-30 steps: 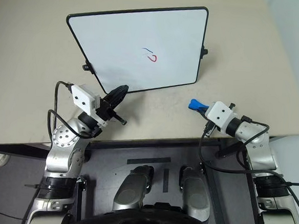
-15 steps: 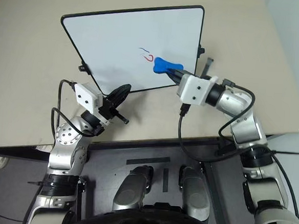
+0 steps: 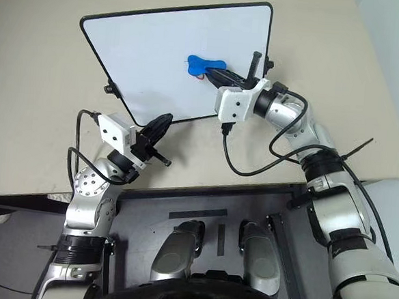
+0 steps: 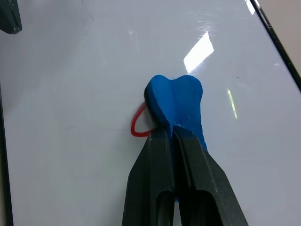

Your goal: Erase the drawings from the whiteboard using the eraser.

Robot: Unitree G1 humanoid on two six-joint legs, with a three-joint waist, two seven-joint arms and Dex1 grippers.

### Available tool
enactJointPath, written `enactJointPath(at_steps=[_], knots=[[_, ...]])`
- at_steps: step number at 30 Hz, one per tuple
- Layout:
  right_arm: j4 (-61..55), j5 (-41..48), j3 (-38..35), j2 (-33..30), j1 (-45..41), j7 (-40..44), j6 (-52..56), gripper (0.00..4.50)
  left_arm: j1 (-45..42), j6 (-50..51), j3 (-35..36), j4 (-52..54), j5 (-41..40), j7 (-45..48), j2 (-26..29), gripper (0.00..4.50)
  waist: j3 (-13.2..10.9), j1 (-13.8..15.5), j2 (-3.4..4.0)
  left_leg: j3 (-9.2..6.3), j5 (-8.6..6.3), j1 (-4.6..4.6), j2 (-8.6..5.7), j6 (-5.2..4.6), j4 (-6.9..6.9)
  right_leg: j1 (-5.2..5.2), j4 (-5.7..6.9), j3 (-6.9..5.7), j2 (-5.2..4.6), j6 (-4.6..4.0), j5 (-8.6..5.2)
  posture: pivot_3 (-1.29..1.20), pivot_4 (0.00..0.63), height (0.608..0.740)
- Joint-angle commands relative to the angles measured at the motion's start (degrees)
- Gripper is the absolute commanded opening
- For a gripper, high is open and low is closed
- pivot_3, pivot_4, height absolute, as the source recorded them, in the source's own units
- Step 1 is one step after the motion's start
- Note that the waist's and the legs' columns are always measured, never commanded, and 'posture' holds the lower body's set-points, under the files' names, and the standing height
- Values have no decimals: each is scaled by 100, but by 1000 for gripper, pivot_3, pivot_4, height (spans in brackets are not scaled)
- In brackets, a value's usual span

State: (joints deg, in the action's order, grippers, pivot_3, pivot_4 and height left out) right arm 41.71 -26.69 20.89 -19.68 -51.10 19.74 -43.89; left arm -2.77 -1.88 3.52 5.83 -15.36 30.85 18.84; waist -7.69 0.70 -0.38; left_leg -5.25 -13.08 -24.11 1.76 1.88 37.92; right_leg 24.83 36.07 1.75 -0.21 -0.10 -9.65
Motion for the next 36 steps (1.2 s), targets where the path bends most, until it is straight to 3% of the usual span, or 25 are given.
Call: enactJointPath(at_steps=[1, 5, 21, 36], knots=[[514, -227, 197, 80, -101, -202, -130, 31, 25, -127, 5, 216, 31, -27, -21, 0, 0, -11, 0, 0, 0, 2, 0, 0, 0, -1, 1, 0, 0, -3, 3, 0, 150, 740], [784, -263, 301, 132, -43, -184, -264, 31, 52, -132, 5, 234, 39, -37, -31, 0, 0, -19, 1, -2, -3, 7, 0, 5, -1, 2, 1, -1, 0, -19, 22, 0, 150, 740], [508, -593, 17, 99, -572, -1698, -559, 31, -135, -143, -37, 79, 56, 48, -52, 0, -2, -38, 3, -4, -12, -1, 1, 20, -11, 22, -1, -1, 1, -28, 34, 0, 150, 740], [1187, -732, 626, 370, -335, -953, -397, 31, -210, -217, -63, -18, 90, 74, -112, 0, -2, -68, 3, -4, -12, 4, 1, 20, -35, 30, -9, -2, 2, -33, 35, 0, 150, 740]])
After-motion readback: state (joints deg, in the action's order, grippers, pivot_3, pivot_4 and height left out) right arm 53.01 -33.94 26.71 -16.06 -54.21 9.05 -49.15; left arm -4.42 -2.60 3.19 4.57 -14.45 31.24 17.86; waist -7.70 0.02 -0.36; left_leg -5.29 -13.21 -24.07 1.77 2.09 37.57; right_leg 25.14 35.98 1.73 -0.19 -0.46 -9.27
